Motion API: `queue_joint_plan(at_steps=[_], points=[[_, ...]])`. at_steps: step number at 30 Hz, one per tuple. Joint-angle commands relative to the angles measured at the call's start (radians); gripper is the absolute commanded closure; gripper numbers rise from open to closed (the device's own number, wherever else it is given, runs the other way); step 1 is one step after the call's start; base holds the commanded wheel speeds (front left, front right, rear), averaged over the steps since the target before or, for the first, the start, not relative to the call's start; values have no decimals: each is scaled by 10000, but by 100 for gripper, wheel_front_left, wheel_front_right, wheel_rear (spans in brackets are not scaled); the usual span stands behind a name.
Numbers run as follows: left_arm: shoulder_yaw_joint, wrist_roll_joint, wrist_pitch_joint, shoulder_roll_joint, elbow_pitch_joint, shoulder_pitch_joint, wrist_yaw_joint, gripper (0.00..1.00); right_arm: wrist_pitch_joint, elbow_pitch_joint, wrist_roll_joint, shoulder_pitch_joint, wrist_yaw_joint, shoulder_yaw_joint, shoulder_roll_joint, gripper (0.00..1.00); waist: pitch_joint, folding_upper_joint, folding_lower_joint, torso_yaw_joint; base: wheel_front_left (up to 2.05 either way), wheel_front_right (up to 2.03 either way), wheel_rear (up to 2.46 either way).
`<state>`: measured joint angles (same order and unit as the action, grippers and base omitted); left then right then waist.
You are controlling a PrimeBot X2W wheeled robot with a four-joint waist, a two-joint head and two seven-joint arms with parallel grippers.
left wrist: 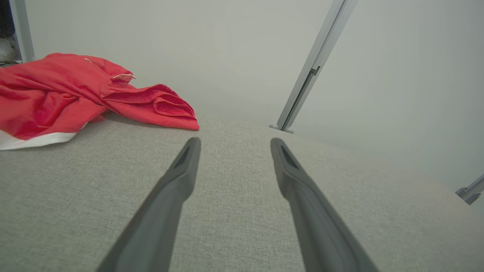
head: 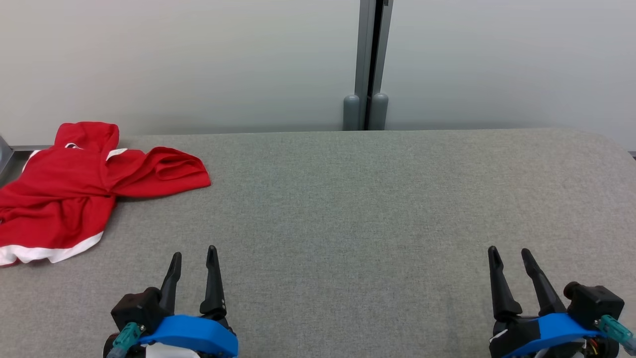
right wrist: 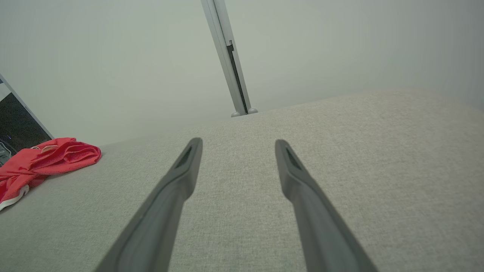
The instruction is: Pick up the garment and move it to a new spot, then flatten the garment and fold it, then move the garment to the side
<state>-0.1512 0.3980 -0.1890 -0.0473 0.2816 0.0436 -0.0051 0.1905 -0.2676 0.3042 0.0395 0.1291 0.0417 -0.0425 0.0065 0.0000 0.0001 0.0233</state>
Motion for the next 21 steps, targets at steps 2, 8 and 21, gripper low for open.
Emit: queue_joint_plan(at_steps=[2,8,21], points=[[-60,-282,-124,-40,38,69,50,0,118,-2,-319,-9,19,-3,-91,0,-3,0,0,8,0,0,0],[-68,-714,-258,-39,242,109,46,0,247,-140,-825,-12,21,-45,-97,0,1,0,0,30,0,0,0],[-244,-1399,-524,-39,710,173,89,0,509,-239,-1815,-31,25,-118,-107,0,0,0,-1,50,0,0,0]])
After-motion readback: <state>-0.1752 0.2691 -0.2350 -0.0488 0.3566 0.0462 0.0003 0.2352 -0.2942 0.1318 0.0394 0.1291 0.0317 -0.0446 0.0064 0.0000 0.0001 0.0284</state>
